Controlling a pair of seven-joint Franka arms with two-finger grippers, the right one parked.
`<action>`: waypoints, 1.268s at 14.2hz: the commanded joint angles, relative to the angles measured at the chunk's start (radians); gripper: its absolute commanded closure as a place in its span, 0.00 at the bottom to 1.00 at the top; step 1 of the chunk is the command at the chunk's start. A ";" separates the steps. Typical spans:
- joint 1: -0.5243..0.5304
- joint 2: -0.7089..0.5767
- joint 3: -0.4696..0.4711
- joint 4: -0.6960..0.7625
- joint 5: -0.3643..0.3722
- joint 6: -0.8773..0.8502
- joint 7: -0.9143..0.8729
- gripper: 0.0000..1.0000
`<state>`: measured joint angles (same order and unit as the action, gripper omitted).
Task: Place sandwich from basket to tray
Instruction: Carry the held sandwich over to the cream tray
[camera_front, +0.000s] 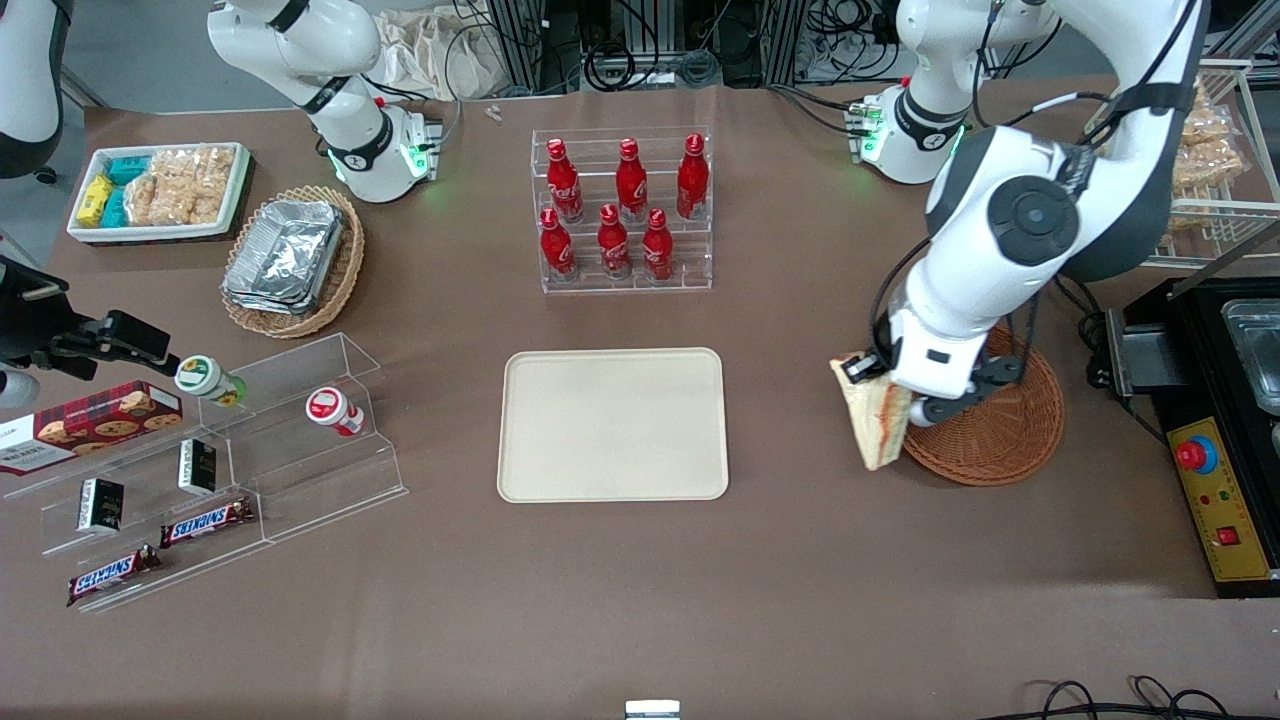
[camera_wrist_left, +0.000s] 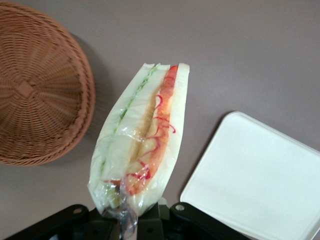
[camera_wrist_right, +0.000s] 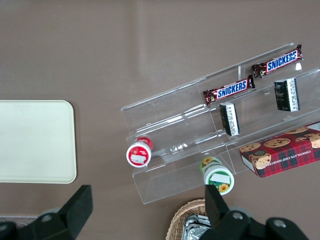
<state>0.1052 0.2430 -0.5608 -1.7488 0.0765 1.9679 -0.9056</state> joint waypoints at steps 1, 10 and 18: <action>0.002 0.108 -0.086 0.089 0.104 -0.023 -0.024 1.00; -0.183 0.318 -0.117 0.221 0.241 -0.027 -0.119 1.00; -0.243 0.470 -0.113 0.249 0.382 0.081 -0.206 1.00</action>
<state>-0.1103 0.6799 -0.6747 -1.5399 0.4294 2.0314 -1.0621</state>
